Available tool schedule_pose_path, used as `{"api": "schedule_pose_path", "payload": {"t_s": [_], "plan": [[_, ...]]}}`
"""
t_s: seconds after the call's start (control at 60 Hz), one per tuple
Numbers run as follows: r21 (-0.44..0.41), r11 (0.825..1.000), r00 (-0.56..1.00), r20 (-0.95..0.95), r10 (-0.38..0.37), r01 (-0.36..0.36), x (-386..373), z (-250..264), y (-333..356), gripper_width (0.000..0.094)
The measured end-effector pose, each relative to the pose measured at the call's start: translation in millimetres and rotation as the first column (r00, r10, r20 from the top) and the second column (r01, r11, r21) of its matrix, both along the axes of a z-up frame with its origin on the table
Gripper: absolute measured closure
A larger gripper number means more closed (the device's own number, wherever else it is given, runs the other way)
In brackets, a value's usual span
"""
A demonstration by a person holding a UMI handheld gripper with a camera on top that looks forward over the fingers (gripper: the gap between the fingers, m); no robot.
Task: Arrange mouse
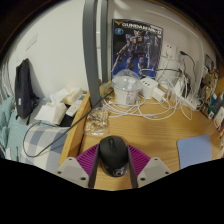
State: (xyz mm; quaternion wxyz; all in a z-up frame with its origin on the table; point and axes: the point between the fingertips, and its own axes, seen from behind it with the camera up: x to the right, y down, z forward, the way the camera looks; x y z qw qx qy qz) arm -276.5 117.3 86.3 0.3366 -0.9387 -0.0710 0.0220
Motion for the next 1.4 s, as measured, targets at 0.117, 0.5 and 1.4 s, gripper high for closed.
{"api": "schedule_pose_path", "payload": {"t_s": [0.117,0.5,1.4], "plan": [[0.018,0.999,0.999,0.012,-0.03,0.03,-0.9,-4.1,5.5,0.0542],[0.151,0.988,0.999,-0.015,-0.039,0.04,42.4,101.5,29.2,0.0653],[-0.003,0.993,0.993,0.006,-0.12,0.12,356.9,18.3,-40.0,0.0613]]}}
